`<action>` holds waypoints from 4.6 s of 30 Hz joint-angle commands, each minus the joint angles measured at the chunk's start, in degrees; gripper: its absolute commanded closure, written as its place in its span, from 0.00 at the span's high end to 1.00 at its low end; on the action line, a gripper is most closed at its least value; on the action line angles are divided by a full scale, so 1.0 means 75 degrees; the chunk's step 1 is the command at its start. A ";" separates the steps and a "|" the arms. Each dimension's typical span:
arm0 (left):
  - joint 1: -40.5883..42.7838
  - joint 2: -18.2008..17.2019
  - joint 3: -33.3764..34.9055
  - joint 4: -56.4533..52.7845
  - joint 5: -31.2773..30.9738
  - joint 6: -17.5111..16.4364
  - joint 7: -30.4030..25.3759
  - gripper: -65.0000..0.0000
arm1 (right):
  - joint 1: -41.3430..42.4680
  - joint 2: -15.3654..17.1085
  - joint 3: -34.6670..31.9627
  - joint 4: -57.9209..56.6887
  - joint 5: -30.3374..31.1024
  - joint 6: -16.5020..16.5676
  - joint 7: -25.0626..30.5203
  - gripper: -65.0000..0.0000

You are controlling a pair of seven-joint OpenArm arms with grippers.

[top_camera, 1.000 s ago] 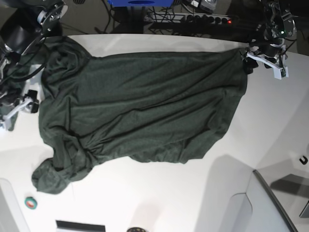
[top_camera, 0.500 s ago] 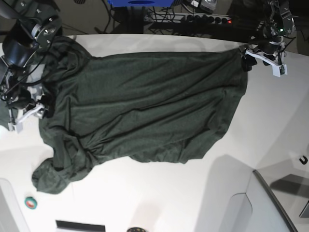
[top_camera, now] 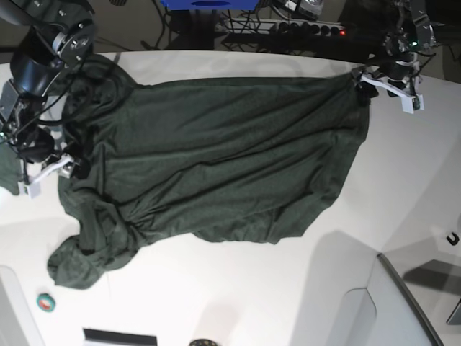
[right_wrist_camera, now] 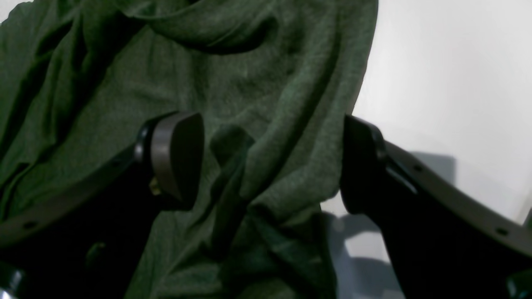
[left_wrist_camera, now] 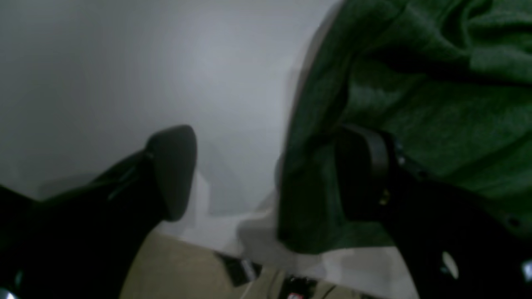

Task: Layout the t-shirt on the table in an organized manner, then fold the t-shirt properly
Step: 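Hold the collar edge with both grippers and pull it taut, then lift the shirt edge with both grippers and drag it across the table, then release, then move the right gripper to the shirt's bunched end and grasp it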

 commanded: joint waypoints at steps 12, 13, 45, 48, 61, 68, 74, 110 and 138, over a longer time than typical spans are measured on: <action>0.0016 -0.0009 0.0839 0.0021 -0.0087 -0.0036 0.0042 0.77 | -0.0036 0.0036 -0.0013 -0.0018 -0.0335 -0.0065 -0.0486 0.70; 0.0028 0.0014 0.0839 0.0021 -0.0087 -0.0036 0.0054 0.77 | -0.0036 0.0036 -0.0013 -0.0018 -0.0335 -0.0065 -0.0474 0.70; 0.0719 -0.0126 0.0617 0.3338 -0.0028 -0.0036 0.1144 0.00 | -0.1349 0.0130 -0.0025 0.4050 -0.0335 -0.0065 -0.2326 0.01; 0.1235 -0.0337 0.0453 0.3959 -0.0028 -0.0036 0.1155 0.00 | -0.2017 0.0130 -0.0025 0.5539 -0.0335 -0.0065 -0.3252 0.01; 0.1692 -0.0431 0.0605 0.4615 -0.0028 -0.0036 0.1226 0.00 | -0.3060 -0.0268 -0.1068 0.8000 -0.0335 -0.0065 -0.3639 0.01; -0.1309 -0.0783 0.0933 0.4674 -0.0028 -0.0036 0.3500 0.00 | -0.0728 0.0423 -0.2369 0.7848 -0.0452 -0.0065 -0.3909 0.01; -0.5540 -0.0361 0.1121 0.3092 0.0019 0.0210 0.4437 0.00 | 0.2894 0.0716 -0.3530 0.4343 -0.0452 -0.0065 -0.2725 0.11; -0.0711 -0.0373 0.1578 0.1978 0.0417 -0.0142 0.0241 1.00 | -0.0493 0.1970 -0.1924 0.0240 -0.0183 -0.0065 0.1214 1.00; -0.0324 -0.0361 0.1566 0.1931 0.0464 -0.0142 0.0241 1.00 | -0.1537 0.1361 -0.1549 0.3018 -0.0159 -0.0065 -0.0802 0.01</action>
